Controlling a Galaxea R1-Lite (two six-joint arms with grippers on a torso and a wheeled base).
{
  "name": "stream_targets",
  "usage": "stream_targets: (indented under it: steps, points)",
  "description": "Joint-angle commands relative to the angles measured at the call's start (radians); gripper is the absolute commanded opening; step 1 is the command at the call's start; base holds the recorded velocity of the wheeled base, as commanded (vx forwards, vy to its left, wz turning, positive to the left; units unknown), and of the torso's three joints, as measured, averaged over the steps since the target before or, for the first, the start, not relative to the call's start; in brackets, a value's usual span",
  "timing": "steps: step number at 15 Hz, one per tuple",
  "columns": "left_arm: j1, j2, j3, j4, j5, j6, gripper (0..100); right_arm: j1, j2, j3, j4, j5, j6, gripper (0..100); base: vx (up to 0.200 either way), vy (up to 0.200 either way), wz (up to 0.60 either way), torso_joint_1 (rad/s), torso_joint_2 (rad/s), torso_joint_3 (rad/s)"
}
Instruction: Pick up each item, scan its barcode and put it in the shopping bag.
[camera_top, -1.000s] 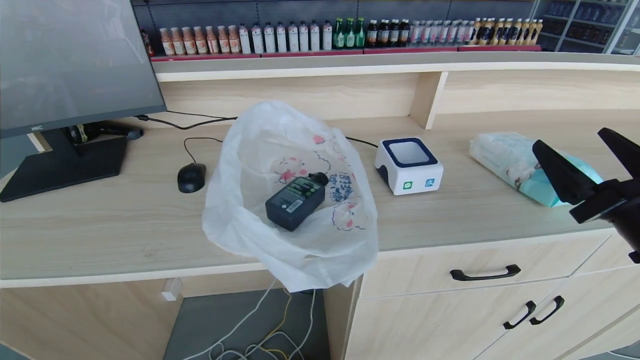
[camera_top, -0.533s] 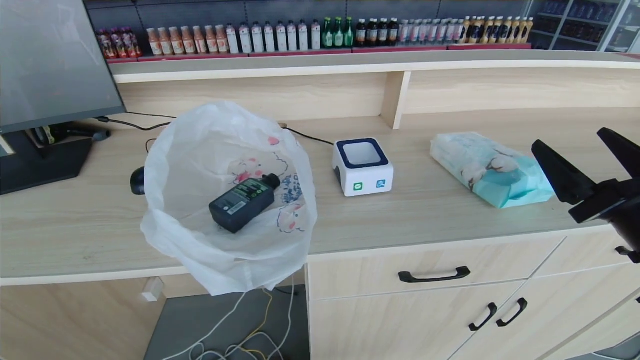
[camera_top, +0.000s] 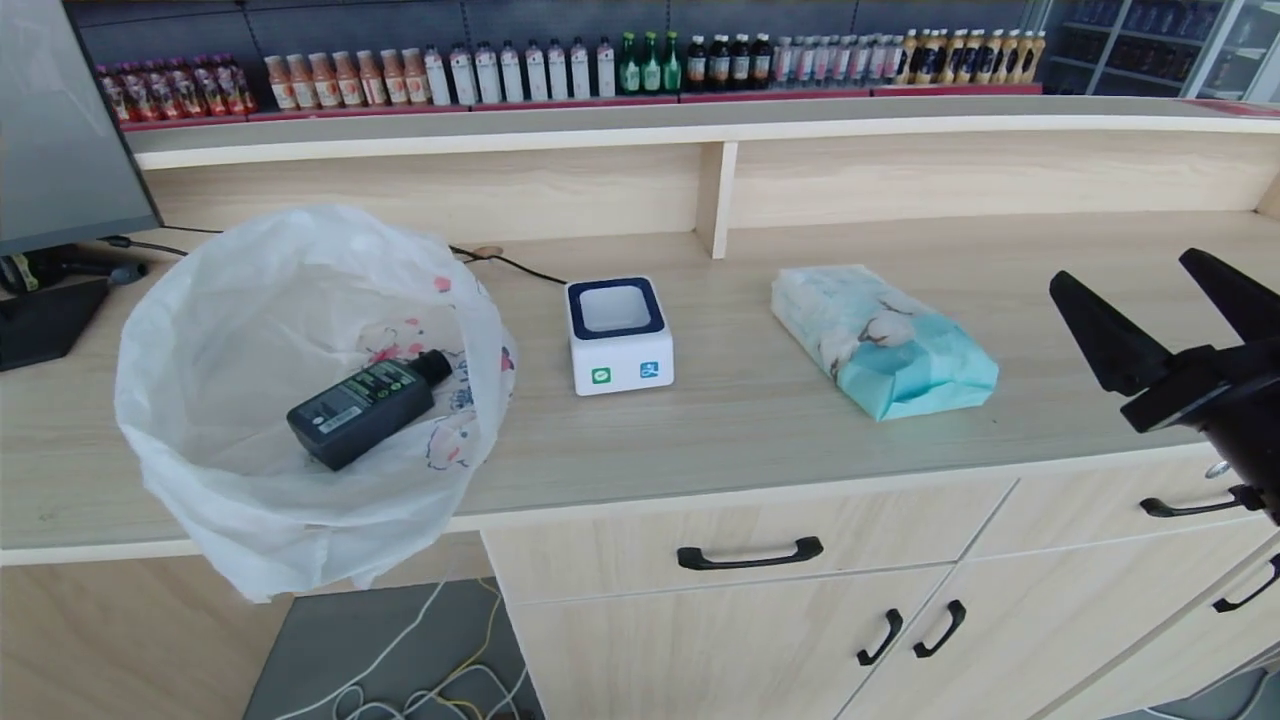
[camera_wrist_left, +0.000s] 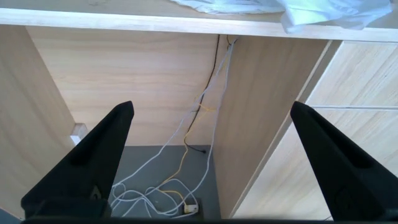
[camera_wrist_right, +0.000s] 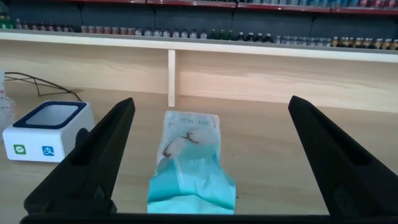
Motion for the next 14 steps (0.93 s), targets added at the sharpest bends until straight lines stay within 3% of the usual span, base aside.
stream_targets:
  steps: [1,8,14]
  points:
    - [0.000,0.000,0.000,0.000,0.000,0.000,100,0.002,0.012,-0.008,-0.001,0.000,-0.001,100,0.000,-0.200,0.00,0.007,-0.01,0.007]
    - [0.000,0.000,0.000,0.000,0.000,0.000,100,0.003,0.018,-0.002,-0.001,0.000,-0.004,100,0.000,-0.200,0.00,0.003,0.00,0.002]
    - [0.000,0.000,0.000,0.000,0.000,0.007,100,0.003,0.032,0.018,-0.001,0.002,-0.037,100,0.000,0.000,0.00,0.000,0.00,0.000]
